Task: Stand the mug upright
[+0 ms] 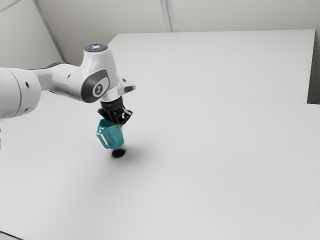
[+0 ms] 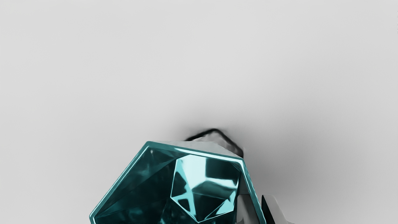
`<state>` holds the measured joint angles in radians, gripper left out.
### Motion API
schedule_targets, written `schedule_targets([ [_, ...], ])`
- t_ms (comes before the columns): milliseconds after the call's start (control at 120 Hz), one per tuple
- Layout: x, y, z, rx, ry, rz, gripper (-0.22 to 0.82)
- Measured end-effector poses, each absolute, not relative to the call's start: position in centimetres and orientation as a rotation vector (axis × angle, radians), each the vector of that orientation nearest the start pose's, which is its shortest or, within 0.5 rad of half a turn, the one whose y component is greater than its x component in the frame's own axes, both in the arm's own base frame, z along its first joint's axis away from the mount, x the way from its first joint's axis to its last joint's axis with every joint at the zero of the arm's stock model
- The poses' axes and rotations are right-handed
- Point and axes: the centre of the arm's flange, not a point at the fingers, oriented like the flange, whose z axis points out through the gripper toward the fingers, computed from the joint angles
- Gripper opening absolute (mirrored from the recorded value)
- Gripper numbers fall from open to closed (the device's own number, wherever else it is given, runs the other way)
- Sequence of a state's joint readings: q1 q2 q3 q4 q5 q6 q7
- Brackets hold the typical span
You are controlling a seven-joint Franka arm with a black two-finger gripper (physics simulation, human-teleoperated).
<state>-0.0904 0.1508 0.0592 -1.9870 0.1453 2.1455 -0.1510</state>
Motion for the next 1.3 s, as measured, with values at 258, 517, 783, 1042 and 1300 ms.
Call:
schedule_targets([
  [258, 59.4, -2.2, 37.6, -3.021, -0.119, -0.065, -0.17],
  [517, 59.7, -2.3, 36.4, -3.02, -0.169, -0.059, -0.17],
  [783, 59.9, -2.8, 36.4, -3.026, -0.192, -0.065, 0.01],
  [1042, 60.1, -3.1, 36.8, -3.033, -0.205, -0.079, 0.28],
  [1300, 60.2, -3.7, 37.2, -3.04, -0.208, -0.076, 0.35],
])
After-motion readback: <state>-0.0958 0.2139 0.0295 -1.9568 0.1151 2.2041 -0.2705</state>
